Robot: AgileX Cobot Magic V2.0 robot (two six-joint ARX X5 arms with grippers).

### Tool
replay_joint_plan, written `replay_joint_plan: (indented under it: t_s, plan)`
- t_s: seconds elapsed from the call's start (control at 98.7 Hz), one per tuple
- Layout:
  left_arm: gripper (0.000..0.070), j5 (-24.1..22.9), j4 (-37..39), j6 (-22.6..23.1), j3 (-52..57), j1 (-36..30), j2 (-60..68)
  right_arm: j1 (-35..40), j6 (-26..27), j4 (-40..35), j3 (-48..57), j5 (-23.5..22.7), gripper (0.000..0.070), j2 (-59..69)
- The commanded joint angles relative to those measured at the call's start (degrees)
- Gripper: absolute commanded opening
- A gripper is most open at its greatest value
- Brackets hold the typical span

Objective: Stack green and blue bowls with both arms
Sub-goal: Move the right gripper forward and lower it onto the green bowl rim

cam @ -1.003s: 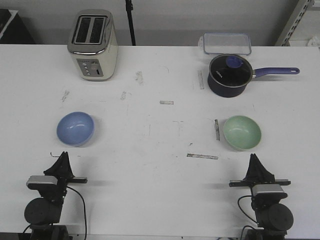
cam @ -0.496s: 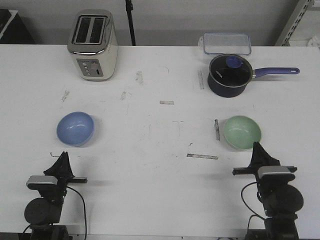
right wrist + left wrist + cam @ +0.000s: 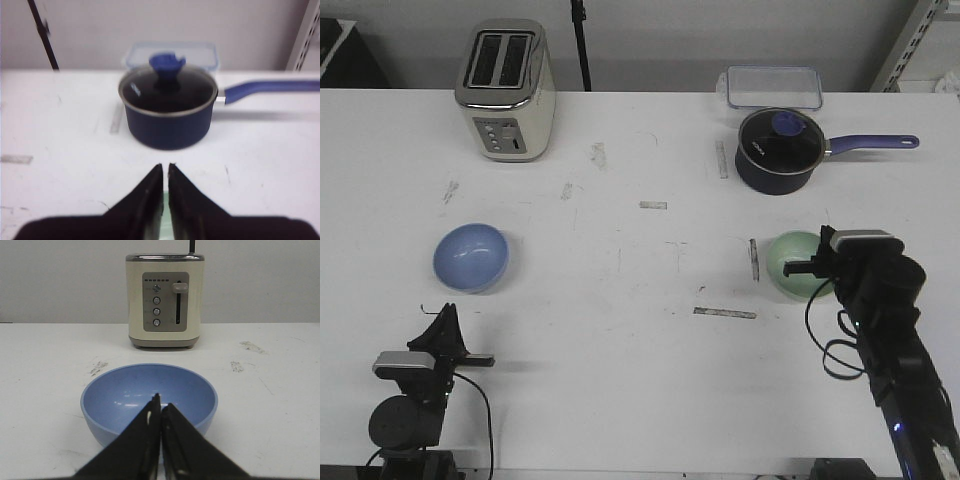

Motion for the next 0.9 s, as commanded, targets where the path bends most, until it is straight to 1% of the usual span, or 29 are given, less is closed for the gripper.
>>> replay_joint_plan:
  t_s: [0.0,0.162,0.334,0.486,0.577,0.638,0.76,0.8,0.891]
  plan:
    - [0.0002,0.1,0.6,0.5,-1.3,0.0,-0.1,0.0,0.6,-1.1,3.7,0.0,0.0014,3.2]
    - [0.0002,0.1,0.6,0.5,-1.3,0.0,-0.1,-0.2,0.6,-8.8,11.0,0.1,0.0013,9.6]
    - [0.0002,0.1,0.6,0.5,-1.3,0.0,-0.1,-2.6,0.6,-19.1,18.7,0.0,0.0013,15.6]
    - [0.0002,0.1,0.6,0.5,-1.3,0.0,-0.1,-6.6,5.4,-26.2,23.8,-0.1,0.0014,19.6]
    - [0.0002,0.1,0.6,0.5,-1.3,0.0,-0.1,-9.5,6.0,-30.2,26.2,-0.3,0.0014,21.1]
    - [0.0002,0.1,0.6,0.5,-1.3,0.0,-0.1,-11.5,5.7,-32.6,27.1,-1.6,0.0014,21.7]
    - [0.0002,0.1,0.6,0.5,-1.3,0.0,-0.1,-15.0,5.7,-36.5,27.3,-7.6,0.0015,22.5]
    - [0.0002,0.1,0.6,0.5,-1.3,0.0,-0.1,-16.0,5.7,-38.0,27.3,-8.9,0.0016,22.7]
    - [0.0002,0.1,0.6,0.5,-1.3,0.0,-0.1,-18.0,5.4,-40.9,27.3,-9.6,0.0027,23.0]
